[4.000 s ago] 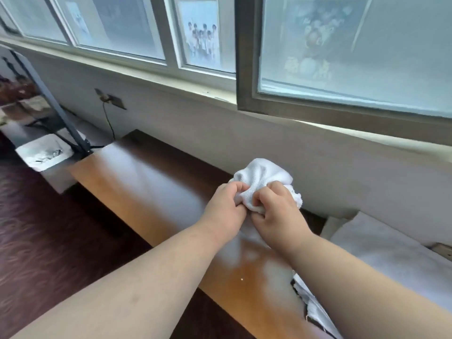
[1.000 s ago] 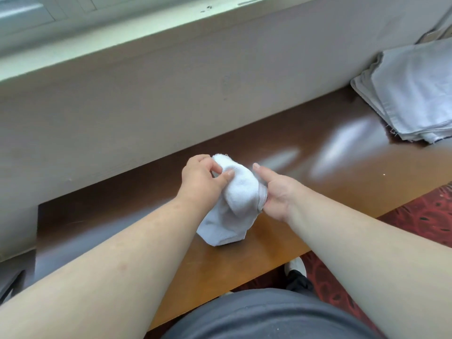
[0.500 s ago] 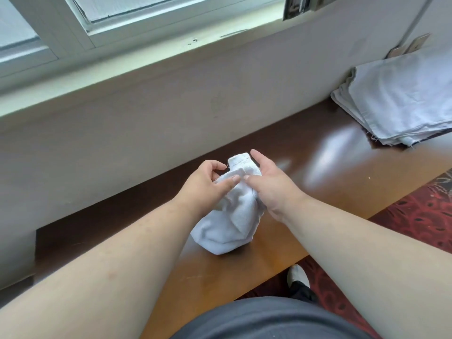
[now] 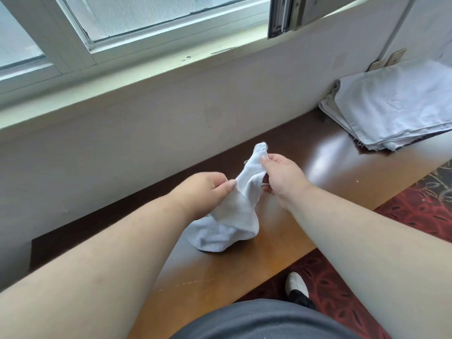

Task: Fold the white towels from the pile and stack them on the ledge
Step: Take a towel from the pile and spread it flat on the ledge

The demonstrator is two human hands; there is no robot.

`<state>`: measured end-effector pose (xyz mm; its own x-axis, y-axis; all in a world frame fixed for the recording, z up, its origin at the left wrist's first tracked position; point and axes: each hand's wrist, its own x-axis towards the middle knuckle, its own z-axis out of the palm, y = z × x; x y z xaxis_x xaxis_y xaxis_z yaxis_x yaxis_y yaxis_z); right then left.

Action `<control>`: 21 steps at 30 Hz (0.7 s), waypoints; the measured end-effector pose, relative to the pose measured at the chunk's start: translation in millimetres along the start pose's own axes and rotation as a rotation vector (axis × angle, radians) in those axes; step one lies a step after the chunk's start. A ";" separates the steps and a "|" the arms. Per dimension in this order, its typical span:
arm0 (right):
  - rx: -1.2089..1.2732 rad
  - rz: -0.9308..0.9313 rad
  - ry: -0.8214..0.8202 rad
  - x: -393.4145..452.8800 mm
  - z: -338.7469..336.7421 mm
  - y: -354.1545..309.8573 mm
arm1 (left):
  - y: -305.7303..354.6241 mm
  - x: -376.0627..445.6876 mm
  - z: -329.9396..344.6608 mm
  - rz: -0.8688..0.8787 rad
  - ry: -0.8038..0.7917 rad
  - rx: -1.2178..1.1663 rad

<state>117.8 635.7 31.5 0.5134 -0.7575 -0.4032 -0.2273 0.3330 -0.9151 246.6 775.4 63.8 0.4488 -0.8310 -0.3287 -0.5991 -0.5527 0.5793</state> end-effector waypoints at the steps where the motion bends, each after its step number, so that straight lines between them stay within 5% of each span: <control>1: 0.016 0.005 0.000 0.3 0.2 -0.3 | 3.8 -2.4 2.2 -0.087 -0.172 0.021; 4: 0.067 -0.033 -0.002 -0.8 0.5 1.3 | 16.3 -3.4 13.8 -0.336 -0.696 0.038; 6: 0.068 -0.073 -0.020 -0.3 -1.7 3.0 | 14.1 8.0 19.2 -0.324 -0.566 0.067; 9: 0.034 -0.122 -0.069 -3.2 -6.6 1.5 | 0.1 35.0 16.8 -0.124 0.100 0.080; 10: 0.031 -0.138 -0.086 -3.7 -7.8 0.3 | -1.8 40.5 14.2 -0.053 0.180 0.006; 15: 0.042 -0.151 -0.180 -3.8 -19.1 -6.6 | 13.0 58.2 17.9 0.285 -0.127 0.123; 21: -0.039 -0.170 -0.062 4.4 -42.5 -9.6 | 40.3 55.0 24.6 0.166 -0.195 -0.121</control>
<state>87.1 605.2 38.6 0.5969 -0.7646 -0.2430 -0.1644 0.1799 -0.9698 230.8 705.9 50.7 0.2084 -0.9122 -0.3527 -0.5652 -0.4066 0.7178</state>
